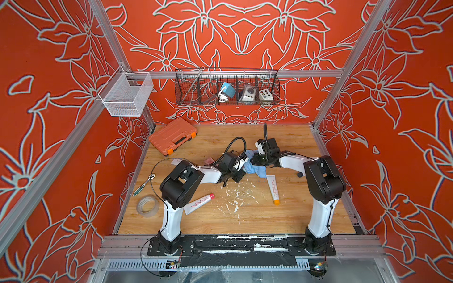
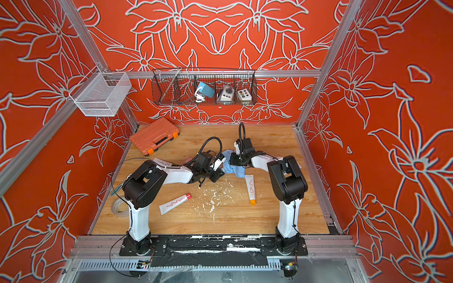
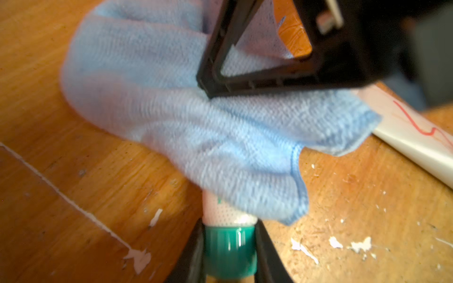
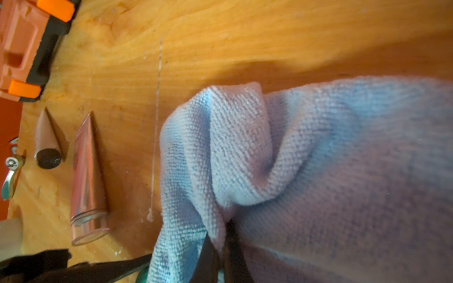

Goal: Wipe the surface of the toothpaste tube
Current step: Wipe the dirt from the toothpaste tube.

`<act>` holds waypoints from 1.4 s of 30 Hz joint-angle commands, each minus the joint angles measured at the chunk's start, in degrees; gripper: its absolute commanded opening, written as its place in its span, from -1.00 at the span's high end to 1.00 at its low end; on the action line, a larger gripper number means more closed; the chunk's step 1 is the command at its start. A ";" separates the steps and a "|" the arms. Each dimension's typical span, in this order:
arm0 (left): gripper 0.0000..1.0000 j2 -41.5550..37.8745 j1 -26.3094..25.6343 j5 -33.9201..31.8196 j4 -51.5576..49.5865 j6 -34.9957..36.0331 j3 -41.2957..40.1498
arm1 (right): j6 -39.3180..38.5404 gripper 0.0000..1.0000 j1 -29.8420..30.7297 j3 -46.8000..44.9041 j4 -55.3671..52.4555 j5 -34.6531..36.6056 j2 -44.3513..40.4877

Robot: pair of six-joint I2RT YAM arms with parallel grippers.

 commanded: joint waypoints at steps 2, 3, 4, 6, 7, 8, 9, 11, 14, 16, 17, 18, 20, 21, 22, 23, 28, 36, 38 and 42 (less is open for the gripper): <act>0.73 -0.86 -0.15 2.02 -0.78 0.71 -0.97 | 1.02 1.00 -2.15 1.14 -6.28 5.60 2.94; 0.73 -0.85 -0.15 2.03 -0.78 0.72 -0.94 | 0.72 1.00 -2.29 1.31 -6.52 5.90 2.70; 0.73 -0.84 -0.15 2.02 -0.79 0.64 -0.96 | 0.45 1.00 -2.38 1.38 -6.82 6.20 2.40; 0.73 -0.87 -0.06 2.07 -0.77 0.46 -0.95 | -0.16 1.00 -2.45 1.43 -7.12 6.25 1.83; 0.73 -0.81 0.03 2.05 -0.75 0.37 -0.94 | -0.53 1.00 -2.47 1.38 -7.25 5.87 1.62; 0.73 -0.82 0.11 2.09 -0.69 0.22 -0.94 | -0.80 1.00 -2.40 1.24 -7.16 5.12 1.49; 0.73 -0.85 0.20 2.21 -0.69 0.12 -1.01 | -1.05 1.00 -2.34 1.01 -7.12 4.13 1.33; 0.73 -0.78 0.45 2.41 -0.74 -0.31 -0.85 | -1.46 1.00 -2.29 0.19 -6.89 2.07 1.11; 0.73 -0.82 0.90 2.87 -0.39 -0.90 -1.02 | -2.21 1.00 -1.78 -1.95 -6.66 0.12 0.19; 0.73 -0.88 1.16 3.08 -0.03 -1.29 -1.21 | -2.25 1.00 -1.29 -3.98 -5.90 -1.34 -0.83; 0.73 -0.86 1.26 3.25 0.00 -1.39 -1.20 | -2.16 1.00 -1.03 -4.85 -5.47 -2.16 -1.24; 0.73 -0.87 1.34 3.26 -0.02 -1.47 -1.22 | -2.06 1.00 -0.69 -5.73 -5.19 -2.96 -1.67; 0.73 -0.96 1.35 3.25 0.13 -1.56 -1.29 | -1.63 1.00 0.32 -7.58 -4.05 -4.51 -2.34; 0.73 -0.95 1.35 3.24 0.23 -1.54 -1.38 | -1.54 1.00 0.92 -8.48 -3.56 -5.29 -2.67; 0.73 -0.91 1.35 3.25 0.27 -1.56 -1.40 | -1.38 1.00 1.56 -9.19 -3.24 -5.69 -2.99; 0.73 -0.95 1.35 3.26 0.16 -1.56 -1.29 | -1.36 1.00 2.34 -9.76 -3.07 -6.01 -3.36; 0.73 -0.83 1.35 3.25 0.15 -1.55 -1.34 | 0.80 1.00 4.84 -12.67 -0.92 -7.80 -5.64; 0.74 -0.93 1.34 3.25 0.32 -1.56 -1.45 | 2.47 1.00 6.05 -15.34 0.83 -7.54 -8.16; 0.74 -0.97 1.37 3.18 0.44 -1.56 -1.47 | 2.08 1.00 6.02 -14.81 -0.05 -6.69 -7.42; 0.74 -0.97 1.35 3.27 0.61 -1.56 -1.64 | 1.72 1.00 5.91 -13.31 -2.29 -3.50 -5.88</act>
